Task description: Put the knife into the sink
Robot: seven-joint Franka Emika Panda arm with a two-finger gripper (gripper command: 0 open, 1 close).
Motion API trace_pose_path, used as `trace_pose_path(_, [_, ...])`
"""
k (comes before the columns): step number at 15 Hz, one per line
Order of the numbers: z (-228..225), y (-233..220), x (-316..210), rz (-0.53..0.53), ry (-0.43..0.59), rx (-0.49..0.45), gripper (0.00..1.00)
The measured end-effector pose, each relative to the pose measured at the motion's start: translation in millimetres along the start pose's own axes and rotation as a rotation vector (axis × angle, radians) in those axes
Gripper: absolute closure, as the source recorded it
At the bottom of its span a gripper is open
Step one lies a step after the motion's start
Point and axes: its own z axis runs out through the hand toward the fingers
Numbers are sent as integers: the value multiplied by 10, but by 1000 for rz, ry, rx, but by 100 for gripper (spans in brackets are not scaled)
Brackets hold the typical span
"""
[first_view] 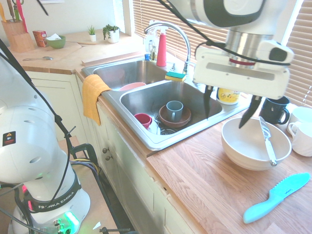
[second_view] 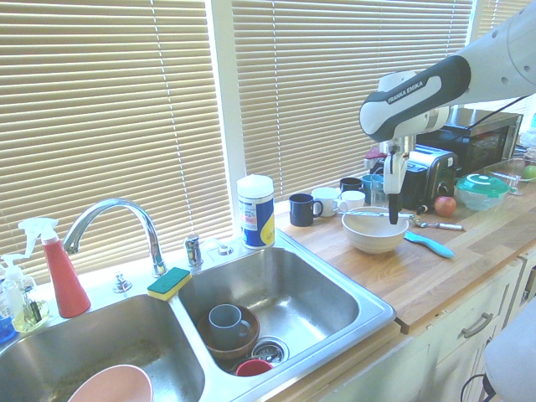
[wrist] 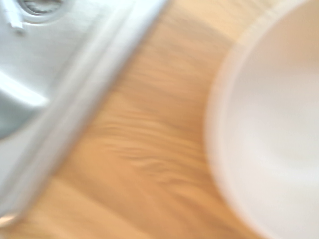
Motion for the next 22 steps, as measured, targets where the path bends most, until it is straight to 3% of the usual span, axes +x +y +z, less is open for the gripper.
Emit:
trace_pose_path(4, [-141, 273, 272, 30, 9, -6, 0])
trace_pose_path(9, [599, 298, 742, 43, -43, 11, 0])
trace_pose_path(15, [635, 362, 797, 51, -45, 12, 0])
trace_pose_path(16, [615, 364, 802, 51, -43, 12, 100])
trace_pose_path(22, [593, 352, 792, 53, -47, 14, 100])
